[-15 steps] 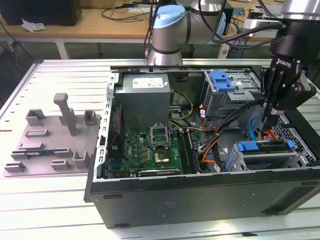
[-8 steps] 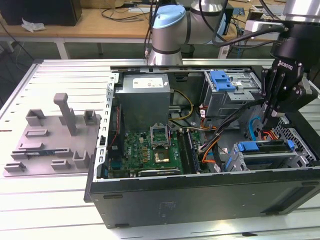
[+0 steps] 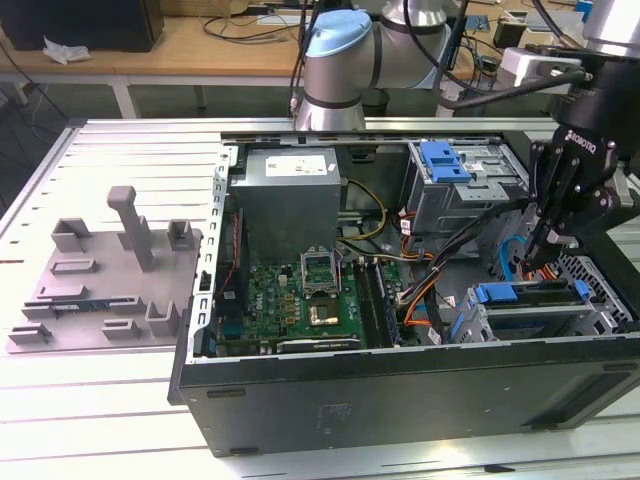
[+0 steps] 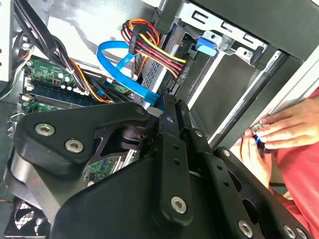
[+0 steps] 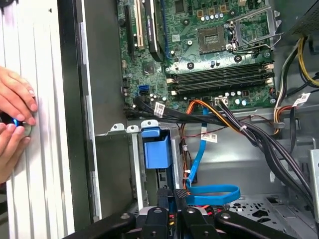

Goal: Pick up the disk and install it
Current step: 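Insert the second disk wire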

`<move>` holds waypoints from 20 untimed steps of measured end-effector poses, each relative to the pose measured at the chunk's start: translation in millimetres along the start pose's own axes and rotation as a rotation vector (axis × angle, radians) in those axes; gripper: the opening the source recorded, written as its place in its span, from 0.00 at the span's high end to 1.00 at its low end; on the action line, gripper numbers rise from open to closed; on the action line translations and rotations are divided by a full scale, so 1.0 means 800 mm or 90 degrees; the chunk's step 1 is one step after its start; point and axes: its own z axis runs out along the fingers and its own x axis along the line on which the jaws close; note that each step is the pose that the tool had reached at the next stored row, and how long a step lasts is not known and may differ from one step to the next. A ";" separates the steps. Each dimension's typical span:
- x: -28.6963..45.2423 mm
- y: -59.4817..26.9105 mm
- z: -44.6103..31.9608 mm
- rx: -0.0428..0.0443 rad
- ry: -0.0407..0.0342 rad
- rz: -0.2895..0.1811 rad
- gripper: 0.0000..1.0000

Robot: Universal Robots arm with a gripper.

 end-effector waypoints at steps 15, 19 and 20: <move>0.0356 -0.005 0.0102 0.0018 -0.0917 -0.004 0.84; 0.0378 -0.003 0.0114 0.0018 -0.0918 -0.003 0.84; 0.0379 -0.003 0.0116 0.0018 -0.0918 -0.003 0.84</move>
